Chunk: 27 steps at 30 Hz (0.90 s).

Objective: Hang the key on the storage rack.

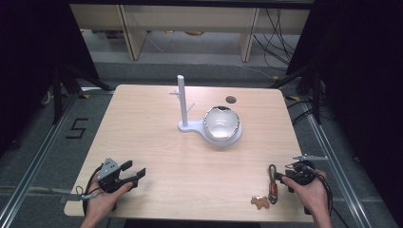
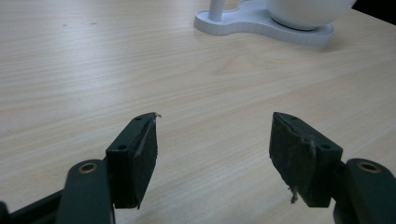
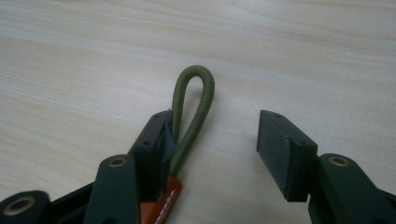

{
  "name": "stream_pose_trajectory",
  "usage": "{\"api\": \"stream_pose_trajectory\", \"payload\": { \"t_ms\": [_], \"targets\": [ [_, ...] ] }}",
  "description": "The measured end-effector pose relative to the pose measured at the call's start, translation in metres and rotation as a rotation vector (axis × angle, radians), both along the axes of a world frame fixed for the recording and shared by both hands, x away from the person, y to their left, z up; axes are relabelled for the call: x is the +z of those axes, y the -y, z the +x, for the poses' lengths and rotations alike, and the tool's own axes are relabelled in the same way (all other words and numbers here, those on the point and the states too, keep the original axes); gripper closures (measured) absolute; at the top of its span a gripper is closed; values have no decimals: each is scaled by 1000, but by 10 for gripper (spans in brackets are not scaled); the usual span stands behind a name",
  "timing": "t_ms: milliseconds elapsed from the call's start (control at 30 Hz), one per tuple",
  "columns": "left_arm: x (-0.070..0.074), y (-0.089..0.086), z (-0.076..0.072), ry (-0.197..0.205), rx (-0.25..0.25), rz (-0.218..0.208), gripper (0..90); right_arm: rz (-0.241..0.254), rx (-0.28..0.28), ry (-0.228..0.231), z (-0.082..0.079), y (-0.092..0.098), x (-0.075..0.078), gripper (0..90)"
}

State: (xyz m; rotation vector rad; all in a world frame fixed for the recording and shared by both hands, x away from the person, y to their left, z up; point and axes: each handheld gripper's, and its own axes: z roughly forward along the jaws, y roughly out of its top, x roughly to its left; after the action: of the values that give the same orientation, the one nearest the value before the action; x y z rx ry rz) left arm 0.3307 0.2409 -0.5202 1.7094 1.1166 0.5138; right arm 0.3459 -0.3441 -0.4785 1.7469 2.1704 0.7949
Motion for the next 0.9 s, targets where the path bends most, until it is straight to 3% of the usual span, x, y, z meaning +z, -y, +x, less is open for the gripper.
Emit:
{"api": "stream_pose_trajectory", "payload": {
  "t_ms": [33, 67, 100, 133, 167, 200, 267, 300, 333, 367, 533, 567, 600, 900],
  "targets": [
    [0, 0, 1, 5, 6, -2, 320, 0, 0, 0, 0, 0, 0, 470],
    [-1, 0, 2, 14, 5, -3, 320, -5, -19, -49, -2, -1, 3, 471],
    [-1, 0, 2, 23, 11, 2, 322, 10, -1, -67, -2, -1, 4, 476],
    [-1, -1, 2, 31, 20, 15, 325, 22, -16, -78, -2, -3, 5, 481],
    [-1, -1, 2, 34, 24, 23, 326, 46, -68, -69, -4, -8, 5, 482],
    [-1, -1, 2, 36, 32, 28, 327, 36, -59, -121, -3, -9, 7, 493],
    [-3, -2, 2, 42, 41, 21, 329, 65, -65, -142, -3, -13, 9, 504],
    [-3, -3, 2, 51, 41, 14, 330, 31, -1, -121, -1, -7, 9, 511],
    [-3, -4, 1, 62, 51, 24, 331, -9, -16, -147, 0, -10, 10, 533],
    [-3, -4, 1, 62, 51, 24, 330, -9, -16, -147, 0, -10, 10, 533],
    [-3, -4, 0, 87, 40, 25, 332, 4, -81, -247, 5, -22, 20, 566],
    [-3, -3, 0, 88, 41, 27, 332, 4, -81, -247, 5, -22, 20, 566],
    [-3, -3, -1, 90, 41, 30, 333, -8, -76, -291, 7, -25, 22, 571],
    [-2, 1, -2, 95, 39, 54, 335, -52, -128, -363, 14, -34, 25, 584]
  ]
}}
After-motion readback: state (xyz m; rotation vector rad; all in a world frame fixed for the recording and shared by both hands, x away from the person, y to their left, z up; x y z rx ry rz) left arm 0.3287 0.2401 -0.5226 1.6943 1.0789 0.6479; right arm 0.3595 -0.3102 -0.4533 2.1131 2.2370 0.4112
